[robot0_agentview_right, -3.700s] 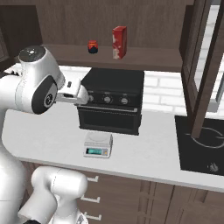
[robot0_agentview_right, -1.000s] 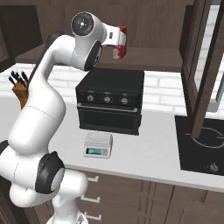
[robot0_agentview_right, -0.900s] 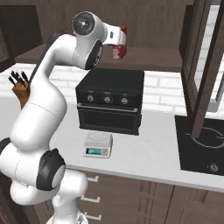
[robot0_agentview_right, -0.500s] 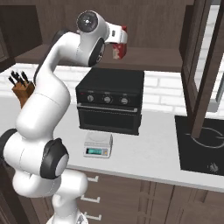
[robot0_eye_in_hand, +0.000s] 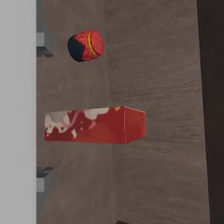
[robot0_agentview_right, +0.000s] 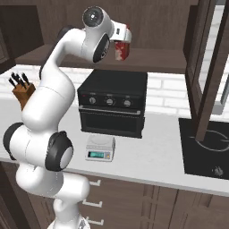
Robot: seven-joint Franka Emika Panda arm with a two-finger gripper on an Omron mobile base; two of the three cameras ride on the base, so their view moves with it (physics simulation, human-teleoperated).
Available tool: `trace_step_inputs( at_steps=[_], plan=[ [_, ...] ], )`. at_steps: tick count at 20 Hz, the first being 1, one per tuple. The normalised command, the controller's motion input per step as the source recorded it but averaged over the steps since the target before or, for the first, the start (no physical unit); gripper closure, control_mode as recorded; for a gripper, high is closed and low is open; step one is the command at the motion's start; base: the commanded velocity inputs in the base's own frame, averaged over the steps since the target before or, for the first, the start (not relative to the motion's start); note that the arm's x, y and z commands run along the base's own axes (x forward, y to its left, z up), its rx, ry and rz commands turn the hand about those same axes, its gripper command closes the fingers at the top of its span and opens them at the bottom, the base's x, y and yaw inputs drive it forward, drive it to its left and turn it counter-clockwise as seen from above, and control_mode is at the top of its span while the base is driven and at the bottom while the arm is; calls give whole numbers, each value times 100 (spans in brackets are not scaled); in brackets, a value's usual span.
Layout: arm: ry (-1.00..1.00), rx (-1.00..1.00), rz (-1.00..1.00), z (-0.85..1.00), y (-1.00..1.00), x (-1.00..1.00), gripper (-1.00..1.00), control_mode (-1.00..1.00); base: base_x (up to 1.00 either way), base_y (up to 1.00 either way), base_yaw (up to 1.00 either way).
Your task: Pick the cereal and place it on the digital scale for weighing, and close the cabinet.
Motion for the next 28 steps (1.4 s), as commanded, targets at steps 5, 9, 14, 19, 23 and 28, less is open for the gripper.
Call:
trace_step_inputs(
  at_steps=[5,9,14,19,23,28],
  plan=[
    [0,0,0,-14,-8,13,-100,-100,0,0,0],
    [0,0,0,-11,-11,16,-100,-100,0,0,0],
    [0,0,0,-4,-1,27,-100,-100,0,0,0],
    [0,0,0,-2,-3,28,-100,-100,0,0,0],
    [0,0,0,-4,-13,29,-100,-100,0,0,0],
    [0,0,0,-6,-6,29,-100,-100,0,0,0]
  ],
)
